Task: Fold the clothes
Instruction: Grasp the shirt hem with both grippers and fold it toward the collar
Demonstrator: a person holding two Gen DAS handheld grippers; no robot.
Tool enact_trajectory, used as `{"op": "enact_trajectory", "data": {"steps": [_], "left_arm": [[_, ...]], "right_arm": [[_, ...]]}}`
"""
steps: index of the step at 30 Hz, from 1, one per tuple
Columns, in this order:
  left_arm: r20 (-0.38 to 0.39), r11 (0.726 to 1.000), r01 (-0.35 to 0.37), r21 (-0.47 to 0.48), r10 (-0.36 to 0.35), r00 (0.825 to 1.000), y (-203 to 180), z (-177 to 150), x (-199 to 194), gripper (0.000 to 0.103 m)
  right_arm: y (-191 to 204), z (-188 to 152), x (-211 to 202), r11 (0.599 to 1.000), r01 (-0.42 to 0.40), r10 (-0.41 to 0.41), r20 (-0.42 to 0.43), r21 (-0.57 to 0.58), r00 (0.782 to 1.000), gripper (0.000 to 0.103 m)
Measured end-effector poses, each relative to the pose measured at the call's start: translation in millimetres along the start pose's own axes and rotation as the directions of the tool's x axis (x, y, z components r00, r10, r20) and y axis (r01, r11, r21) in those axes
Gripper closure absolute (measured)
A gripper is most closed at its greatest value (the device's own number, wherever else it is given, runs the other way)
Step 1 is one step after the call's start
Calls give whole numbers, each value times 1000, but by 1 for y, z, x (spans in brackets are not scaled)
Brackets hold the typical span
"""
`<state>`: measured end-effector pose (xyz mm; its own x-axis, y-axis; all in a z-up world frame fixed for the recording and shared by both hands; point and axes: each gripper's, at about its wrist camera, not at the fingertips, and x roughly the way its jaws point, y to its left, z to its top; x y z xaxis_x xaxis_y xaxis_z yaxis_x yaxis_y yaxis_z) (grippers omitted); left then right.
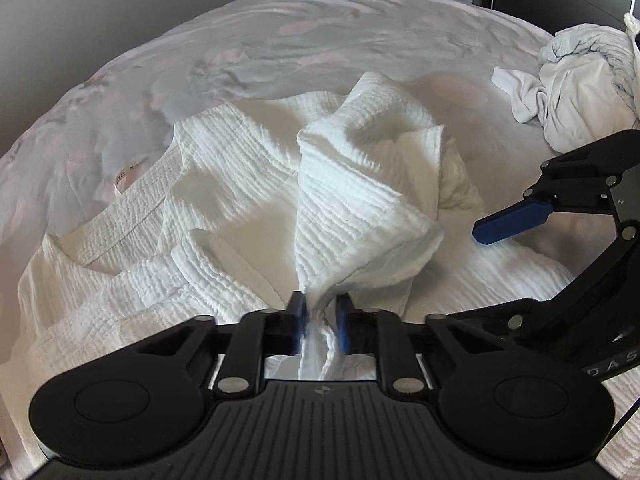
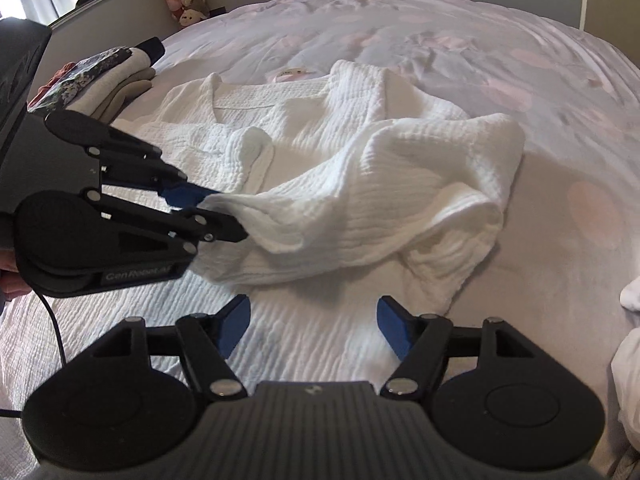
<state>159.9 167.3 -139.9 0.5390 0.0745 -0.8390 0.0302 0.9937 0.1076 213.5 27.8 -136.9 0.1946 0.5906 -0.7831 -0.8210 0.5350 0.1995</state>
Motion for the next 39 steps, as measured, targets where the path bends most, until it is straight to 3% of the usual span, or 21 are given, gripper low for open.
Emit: {"op": "enact_trajectory", "data": {"steps": [4, 9, 14, 19, 21, 25, 26, 28, 33, 39], "left_arm": [[86, 994, 54, -99, -45, 995, 12, 20, -23, 98], [233, 972, 161, -173, -119, 965, 27, 63, -68, 98], [337, 956, 237, -173, -169, 926, 31, 109, -102, 99], [405, 947, 274, -169, -187, 895, 39, 135, -129, 99], [423, 948, 261, -182, -164, 891, 47, 136, -139, 99], [410, 939, 225, -260, -103, 906, 78, 120, -146, 99], [392, 932, 212, -295, -84, 916, 89, 109, -143, 99], [343, 908, 184, -376, -48, 938, 113, 82, -133, 99], [185, 814, 102, -571, 7, 983, 171, 7, -98, 99], [64, 709, 70, -702, -35, 997, 206, -59, -40, 98]], "right_arm": [[-13, -1, -3, 999, 17, -17, 5, 37, 1000, 30], [-36, 1, -11, 983, 58, -70, 63, 174, 996, 30], [-51, 0, -12, 947, 135, -167, 87, 290, 982, 30], [-64, -1, -7, 917, 121, -178, 118, 379, 977, 31], [-66, -2, -4, 911, 106, -167, 121, 399, 979, 33], [-65, -1, -6, 913, 89, -154, 133, 399, 979, 63], [-65, -1, -6, 916, 78, -141, 133, 393, 981, 75], [-64, 0, -6, 922, 58, -116, 130, 382, 985, 85], [-55, 1, -5, 937, 65, -106, 102, 343, 989, 91], [-46, 1, 3, 953, 83, -105, 60, 292, 993, 92]]}}
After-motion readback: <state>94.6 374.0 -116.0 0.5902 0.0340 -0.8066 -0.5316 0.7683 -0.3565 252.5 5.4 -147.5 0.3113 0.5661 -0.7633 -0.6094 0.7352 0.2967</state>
